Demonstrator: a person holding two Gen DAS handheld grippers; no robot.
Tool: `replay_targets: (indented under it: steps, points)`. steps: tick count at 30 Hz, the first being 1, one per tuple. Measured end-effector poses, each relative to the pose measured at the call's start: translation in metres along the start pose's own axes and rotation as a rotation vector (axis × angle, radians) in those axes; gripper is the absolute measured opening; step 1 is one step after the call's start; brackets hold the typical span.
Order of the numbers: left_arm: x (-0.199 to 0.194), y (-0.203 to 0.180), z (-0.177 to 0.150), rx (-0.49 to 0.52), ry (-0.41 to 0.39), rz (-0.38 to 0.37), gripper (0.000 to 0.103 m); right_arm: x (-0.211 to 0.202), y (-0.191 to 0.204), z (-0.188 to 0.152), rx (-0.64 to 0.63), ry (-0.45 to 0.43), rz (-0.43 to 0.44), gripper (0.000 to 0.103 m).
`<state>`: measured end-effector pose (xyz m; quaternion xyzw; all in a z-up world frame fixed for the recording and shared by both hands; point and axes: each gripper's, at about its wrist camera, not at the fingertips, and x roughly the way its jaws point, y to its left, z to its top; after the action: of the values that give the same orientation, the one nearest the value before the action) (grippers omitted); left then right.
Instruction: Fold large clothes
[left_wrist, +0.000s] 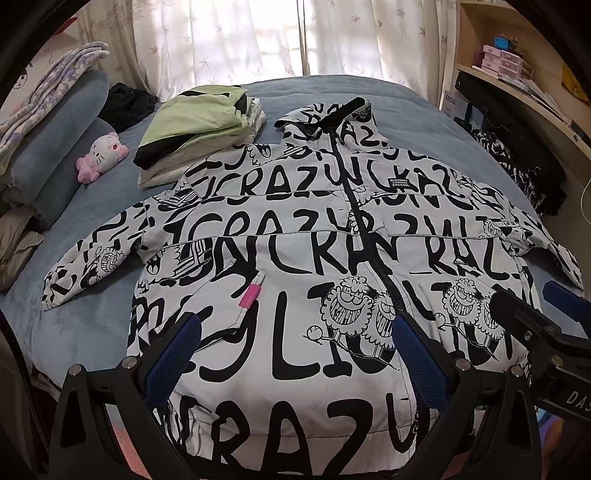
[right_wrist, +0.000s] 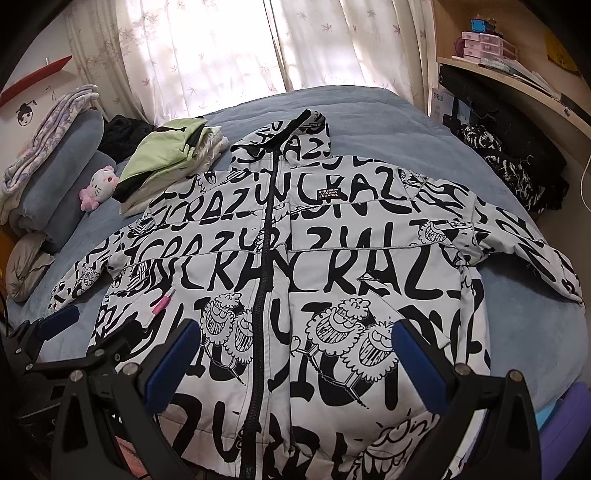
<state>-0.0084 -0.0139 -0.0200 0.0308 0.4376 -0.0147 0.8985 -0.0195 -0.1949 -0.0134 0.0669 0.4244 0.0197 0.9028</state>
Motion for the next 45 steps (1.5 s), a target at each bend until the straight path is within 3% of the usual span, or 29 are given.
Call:
replay_targets:
  steps: [9,14,27,33,40,43,45]
  points:
    - [0.005,-0.009,0.006,0.017,0.004,0.012,0.102,0.001,-0.003,0.0,0.008,-0.006,0.002,0.103]
    - [0.005,-0.018,0.015,0.033,0.002,0.056,0.102,0.001,-0.012,0.002,0.03,-0.022,0.005,0.103]
    - [-0.005,-0.056,0.065,0.134,-0.073,-0.023,0.102,-0.04,-0.066,0.035,0.063,-0.188,-0.055,0.103]
    - [-0.015,-0.102,0.098,0.259,-0.178,-0.051,0.102,-0.07,-0.094,0.058,0.041,-0.302,-0.194,0.103]
    - [-0.02,-0.15,0.127,0.306,-0.311,-0.136,0.102,-0.101,-0.137,0.068,0.022,-0.488,-0.427,0.103]
    - [-0.017,-0.176,0.137,0.329,-0.338,-0.147,0.102,-0.11,-0.161,0.061,0.068,-0.57,-0.459,0.103]
    - [-0.008,-0.19,0.143,0.312,-0.332,-0.166,0.102,-0.109,-0.181,0.062,0.114,-0.531,-0.421,0.103]
